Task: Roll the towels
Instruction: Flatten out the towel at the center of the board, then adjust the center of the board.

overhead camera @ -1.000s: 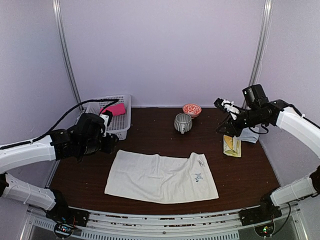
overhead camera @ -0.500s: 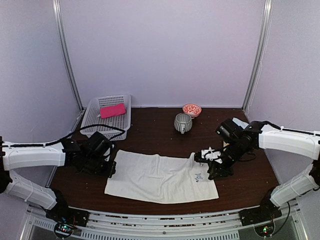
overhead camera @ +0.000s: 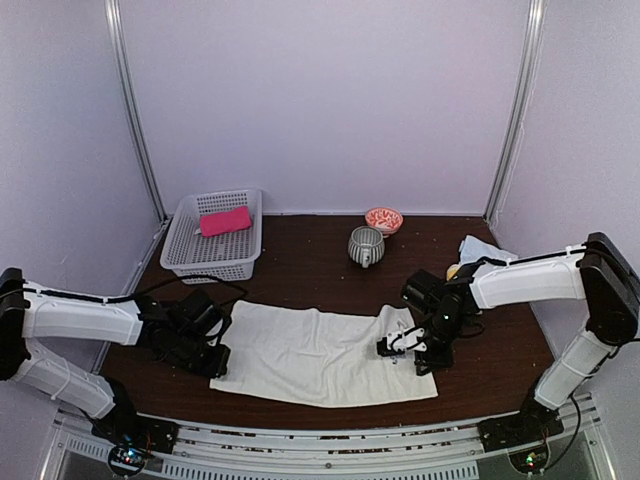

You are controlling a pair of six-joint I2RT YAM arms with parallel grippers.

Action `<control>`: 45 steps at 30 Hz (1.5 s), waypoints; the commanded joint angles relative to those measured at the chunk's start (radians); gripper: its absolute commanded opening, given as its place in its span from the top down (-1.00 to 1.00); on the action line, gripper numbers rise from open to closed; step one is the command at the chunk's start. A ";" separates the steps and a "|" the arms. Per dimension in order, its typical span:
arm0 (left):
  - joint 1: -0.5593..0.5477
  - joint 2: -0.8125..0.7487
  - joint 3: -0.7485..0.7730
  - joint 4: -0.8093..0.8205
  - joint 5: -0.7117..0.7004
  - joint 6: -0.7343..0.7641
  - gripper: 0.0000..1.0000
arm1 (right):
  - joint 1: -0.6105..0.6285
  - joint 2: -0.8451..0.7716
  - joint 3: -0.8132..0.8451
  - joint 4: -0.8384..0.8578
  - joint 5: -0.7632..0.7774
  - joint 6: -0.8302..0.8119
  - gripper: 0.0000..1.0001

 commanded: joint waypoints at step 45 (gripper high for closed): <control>0.252 0.300 0.183 0.328 -0.077 0.161 1.00 | -0.348 0.277 0.294 0.081 0.017 0.251 0.64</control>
